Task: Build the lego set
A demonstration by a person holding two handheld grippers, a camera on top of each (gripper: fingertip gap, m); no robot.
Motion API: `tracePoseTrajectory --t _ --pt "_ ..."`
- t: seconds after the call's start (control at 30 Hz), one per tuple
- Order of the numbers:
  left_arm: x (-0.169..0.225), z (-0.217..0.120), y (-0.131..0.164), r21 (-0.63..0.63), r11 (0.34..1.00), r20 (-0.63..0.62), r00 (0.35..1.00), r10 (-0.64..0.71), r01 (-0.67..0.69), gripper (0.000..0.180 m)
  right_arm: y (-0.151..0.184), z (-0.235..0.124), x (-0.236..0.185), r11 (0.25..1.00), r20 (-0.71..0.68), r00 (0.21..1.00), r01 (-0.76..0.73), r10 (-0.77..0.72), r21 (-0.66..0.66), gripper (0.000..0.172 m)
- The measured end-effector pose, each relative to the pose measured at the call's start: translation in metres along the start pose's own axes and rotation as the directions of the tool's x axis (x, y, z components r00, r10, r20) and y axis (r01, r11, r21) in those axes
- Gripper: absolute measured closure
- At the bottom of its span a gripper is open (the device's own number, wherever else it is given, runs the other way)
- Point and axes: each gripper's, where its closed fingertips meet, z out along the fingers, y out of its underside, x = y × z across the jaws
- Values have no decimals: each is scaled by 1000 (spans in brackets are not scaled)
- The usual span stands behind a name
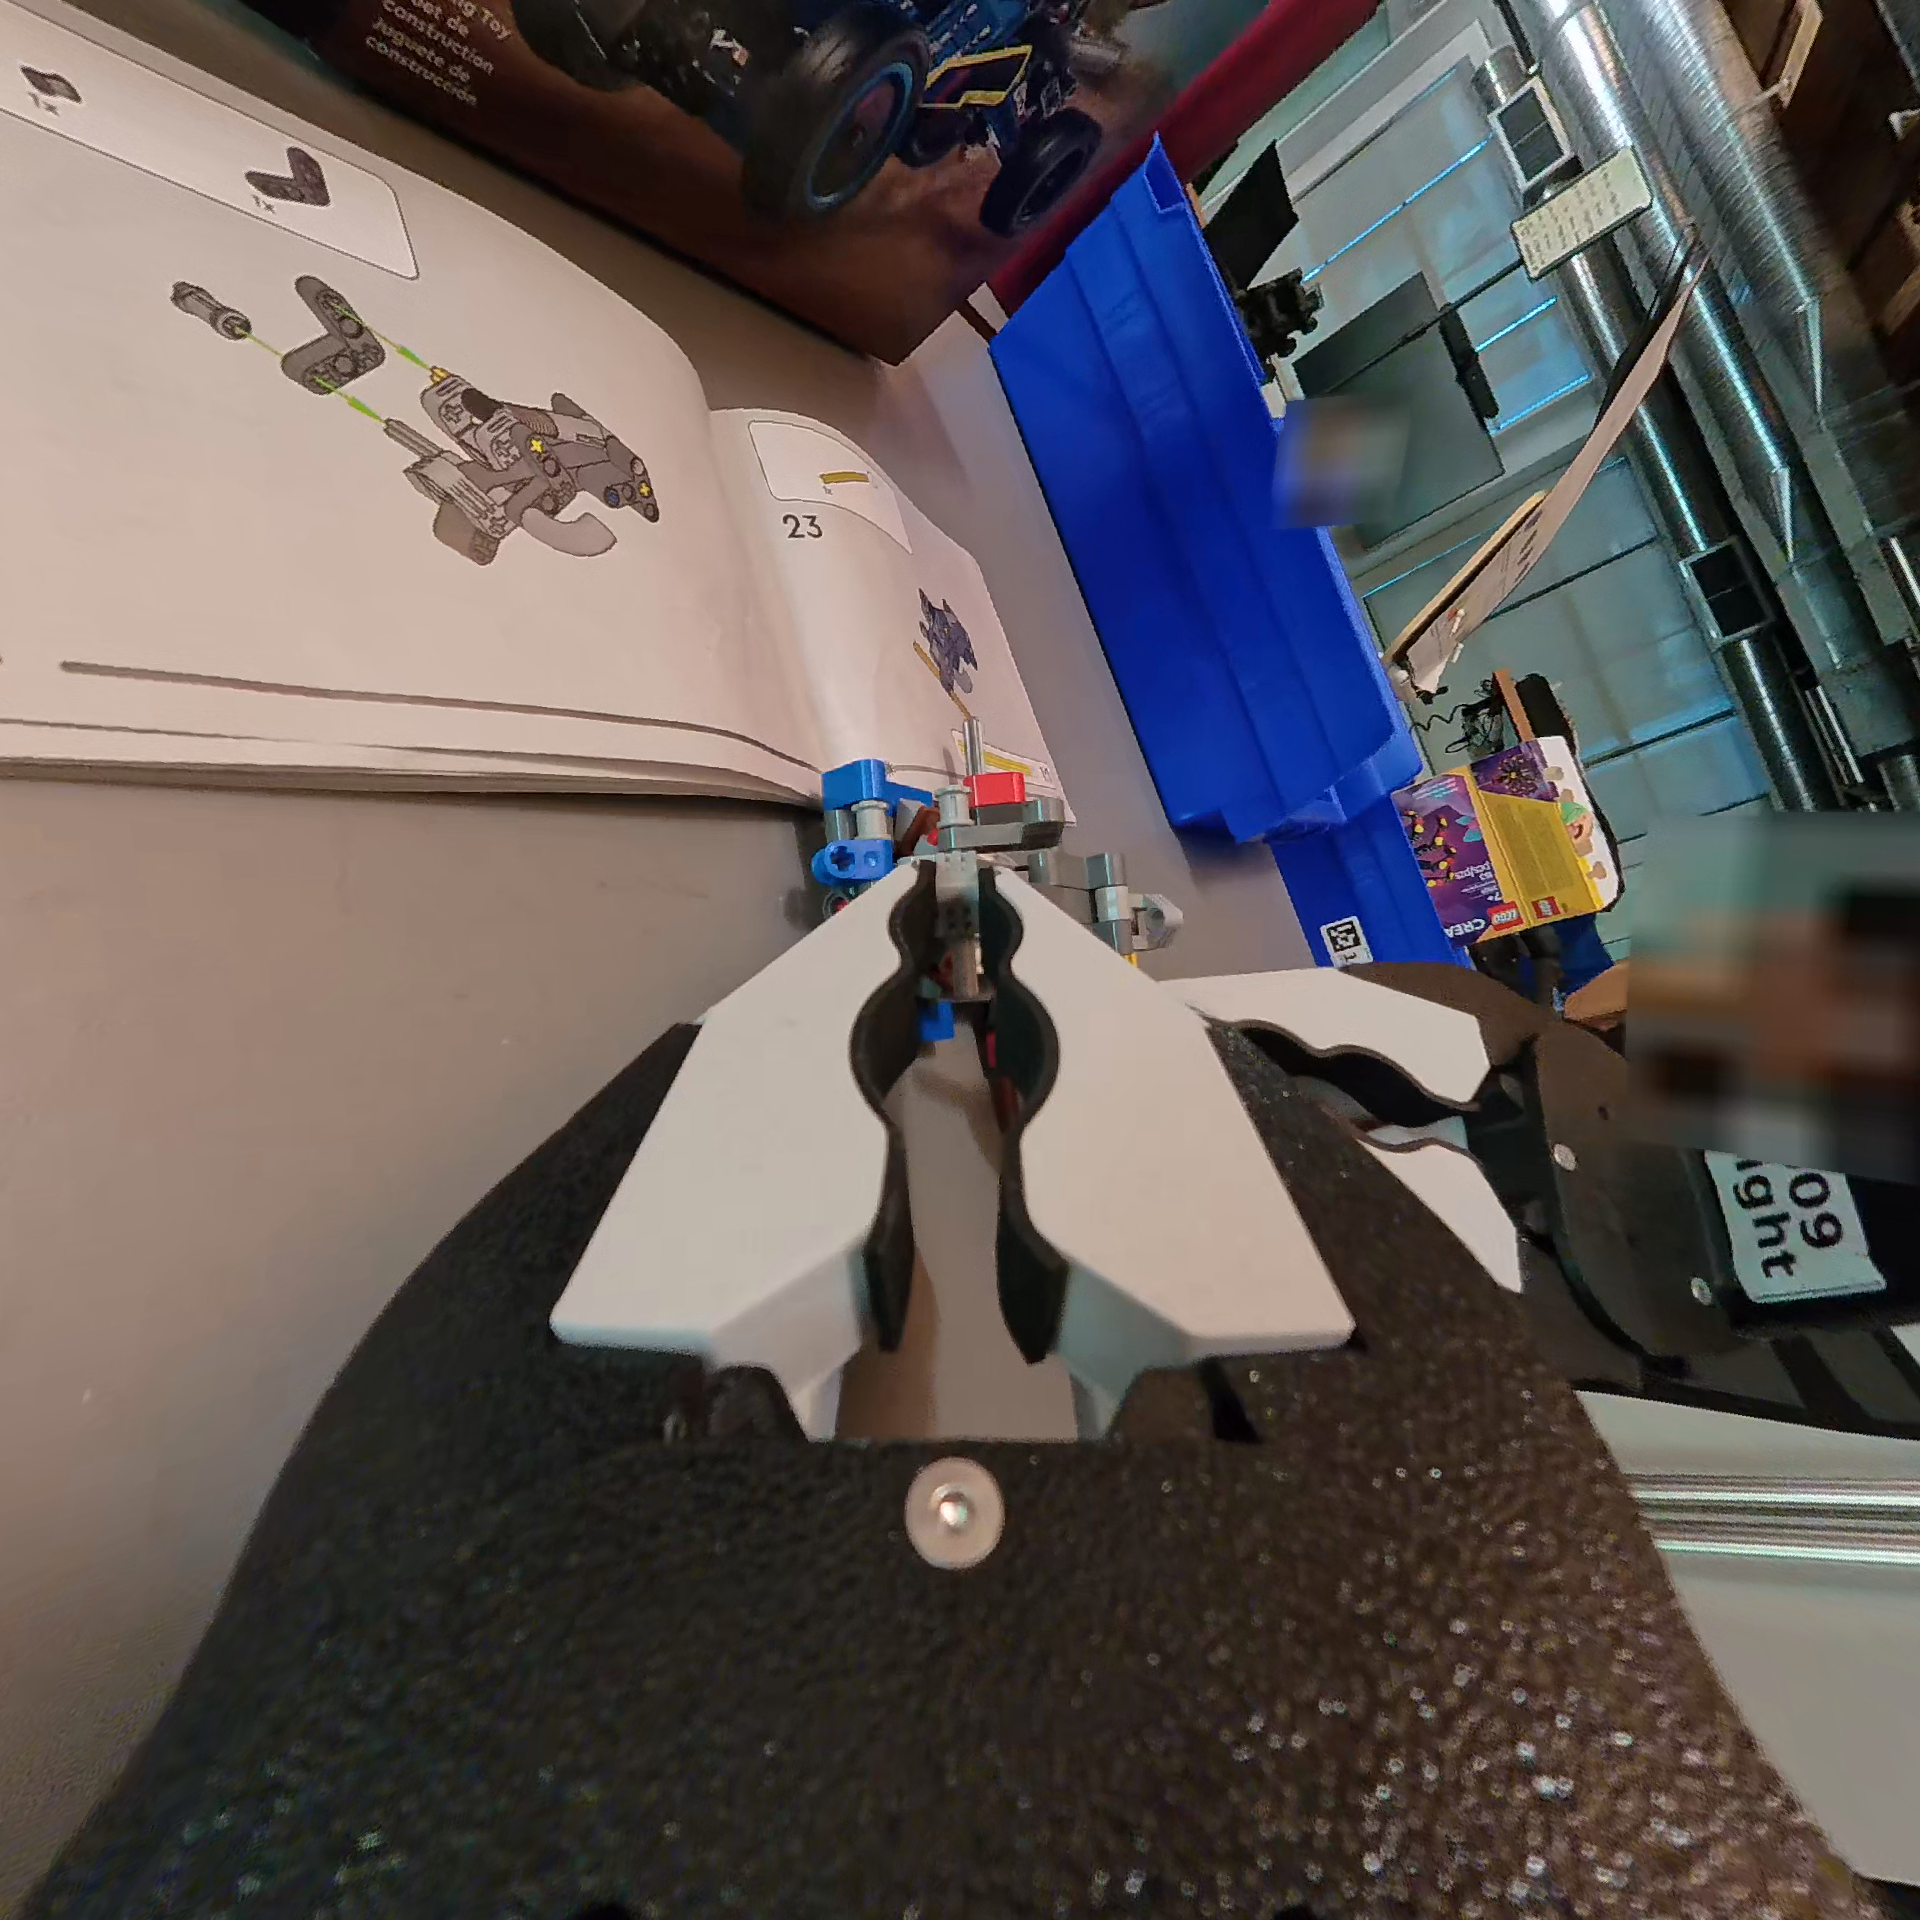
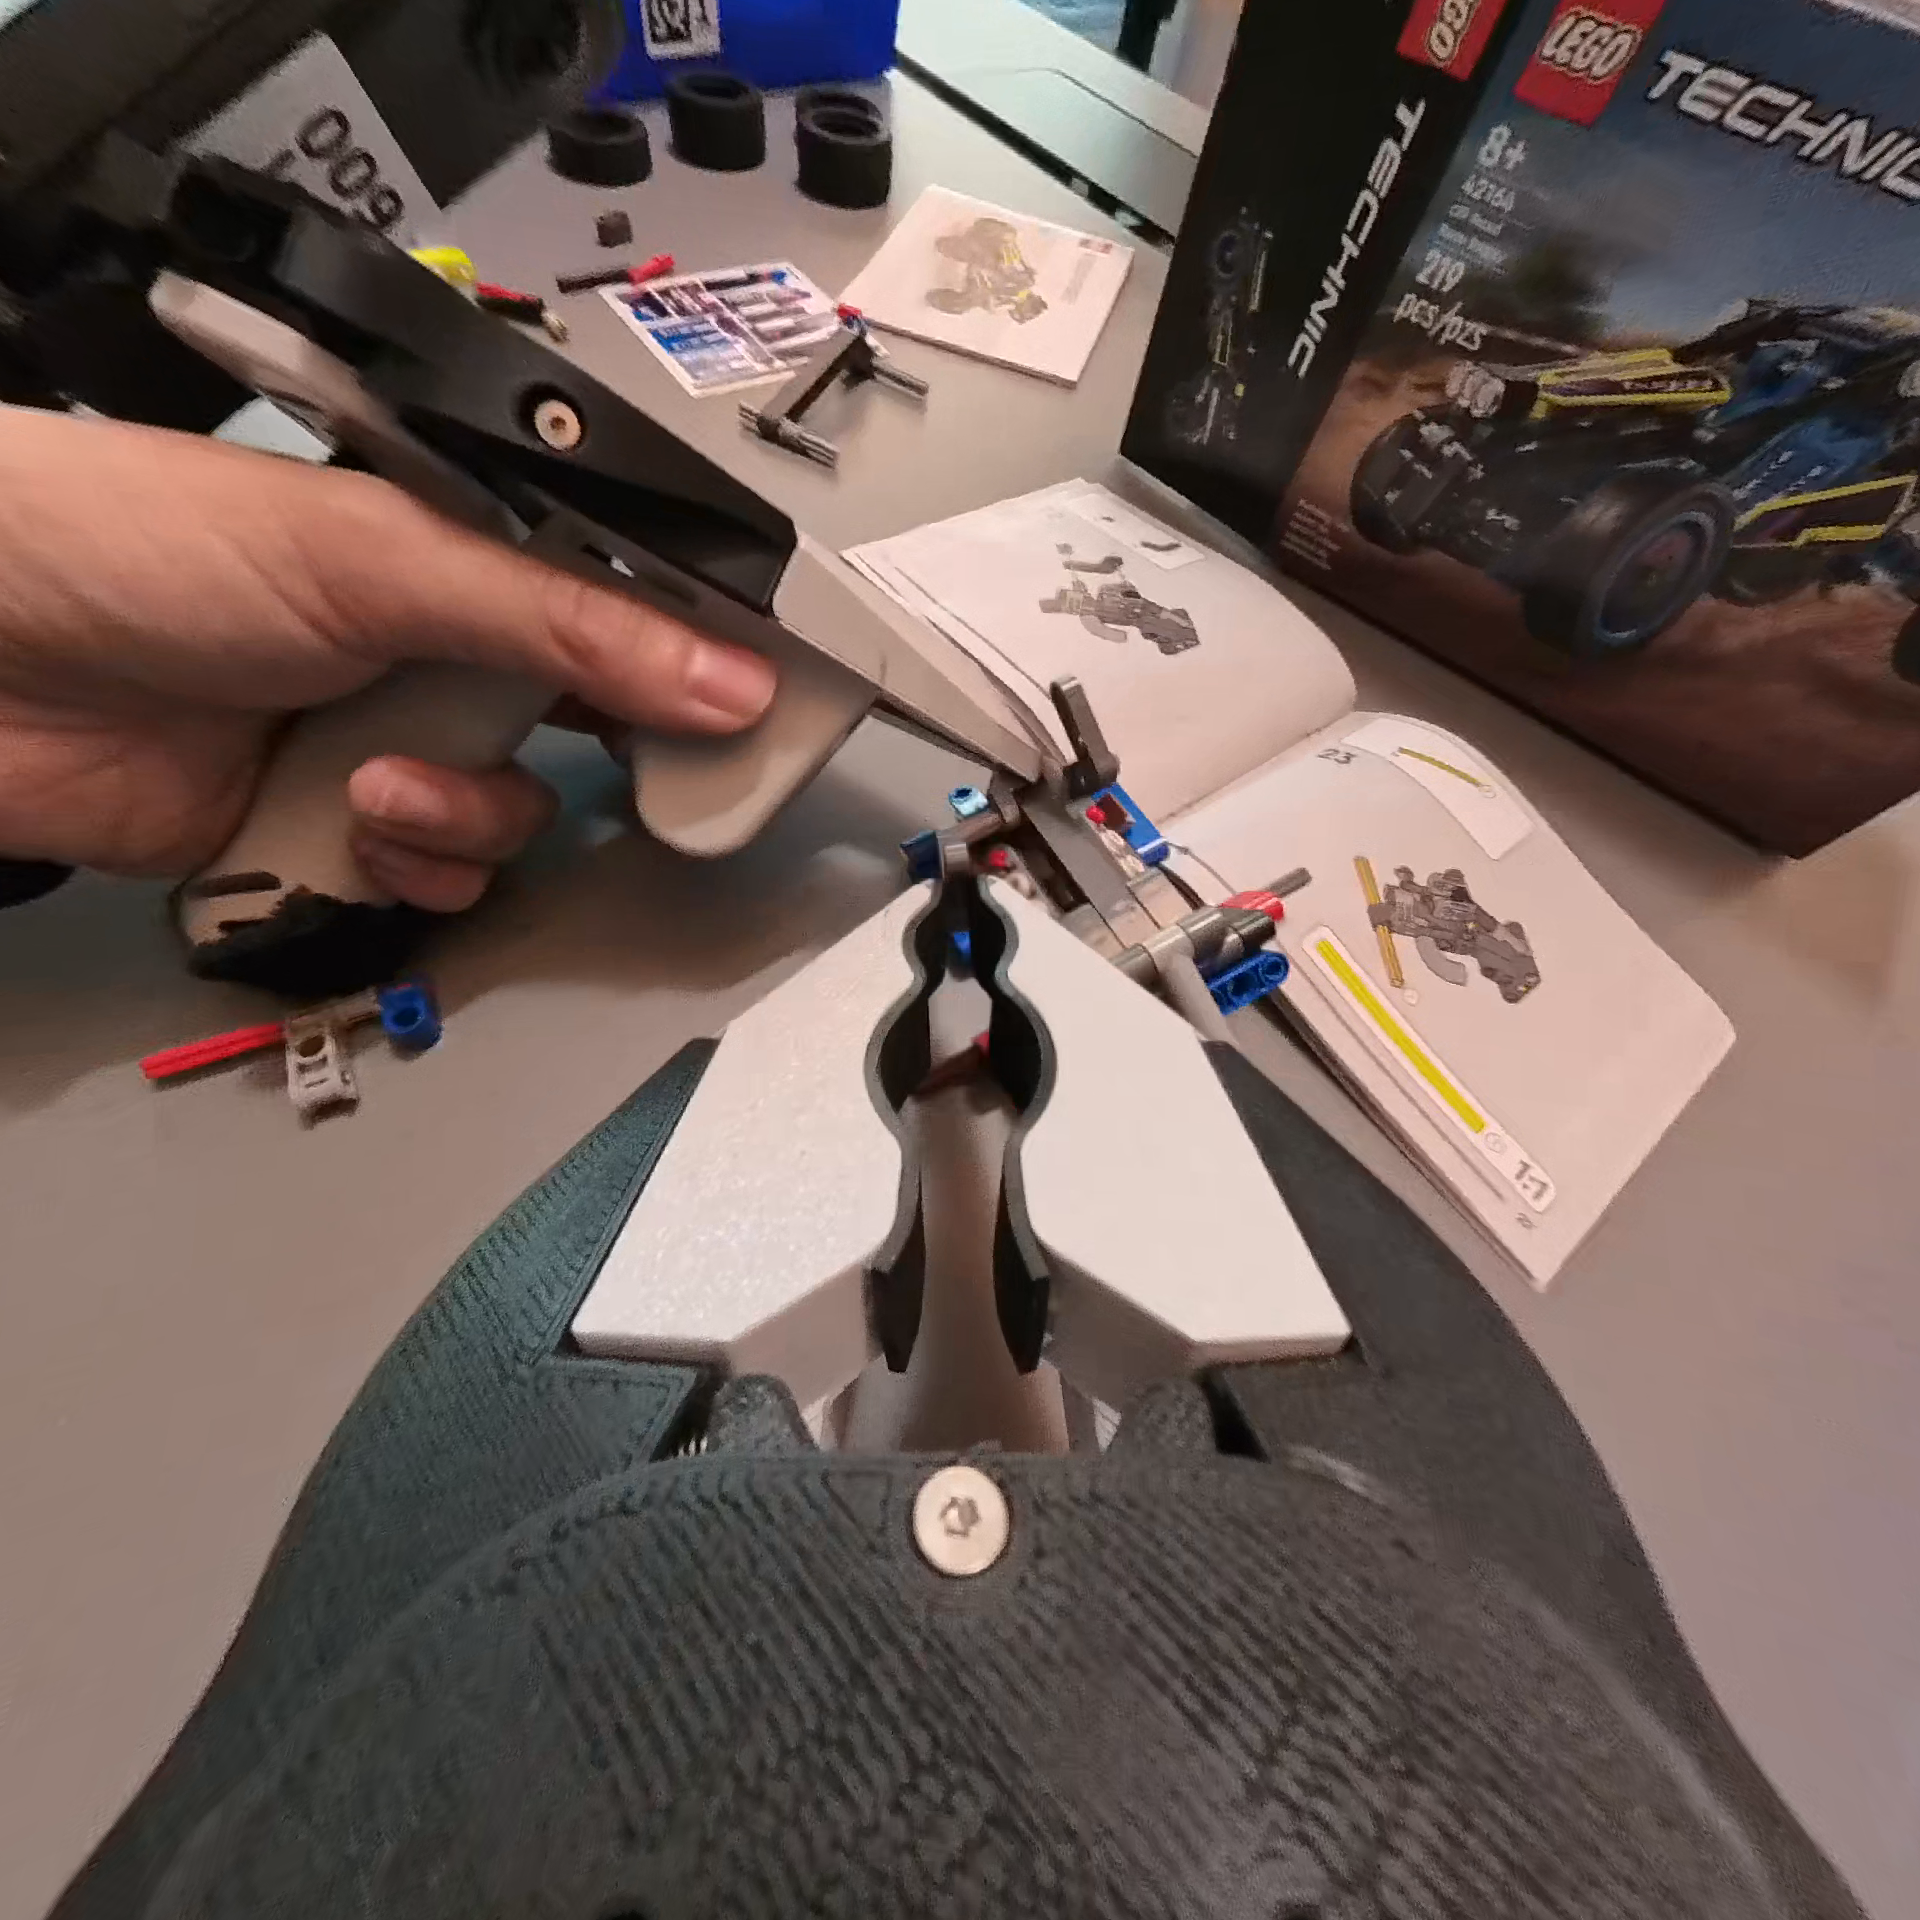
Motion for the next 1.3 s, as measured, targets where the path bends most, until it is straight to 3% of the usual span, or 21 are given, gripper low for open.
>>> tracePoseTrajectory --t 0.2,0.4,0.57,0.67,0.73,0.8,0.9,1.07,1.3 --pt "3 -1 -1 6 1000 -13 1000 17 -17 176 9 6 -10 992 10 994 109 -109 -65 171" --pt "1 -5 -7 1 990 49 989 139 -139 166 9 1 -8 993 7 994 109 -109 -51 171" --pt "3 -19 -18 36 969 111 964 241 -246 157 -1 -8 -2 995 -31 995 99 -98 32 172" --pt "18 -40 -11 69 951 87 952 294 -300 169 -15 -20 1 985 -68 994 94 -85 144 172" --pt "34 -47 8 31 961 1 962 274 -274 170 -29 -29 -4 963 -49 996 87 -77 255 171" --pt "49 -49 21 8 986 -115 979 167 -167 168 -43 -38 -10 929 -19 998 65 -63 365 172" --pt "63 -51 24 26 998 -228 972 61 -57 161 -44 -37 -20 926 33 995 76 -95 371 172" --pt "65 -48 23 46 999 -263 965 17 -5 168 -41 -34 -24 922 -2 985 161 -172 351 171" --pt "64 -49 20 60 997 -295 955 -35 55 160 -44 -37 -24 911 -14 982 181 -189 371 171"
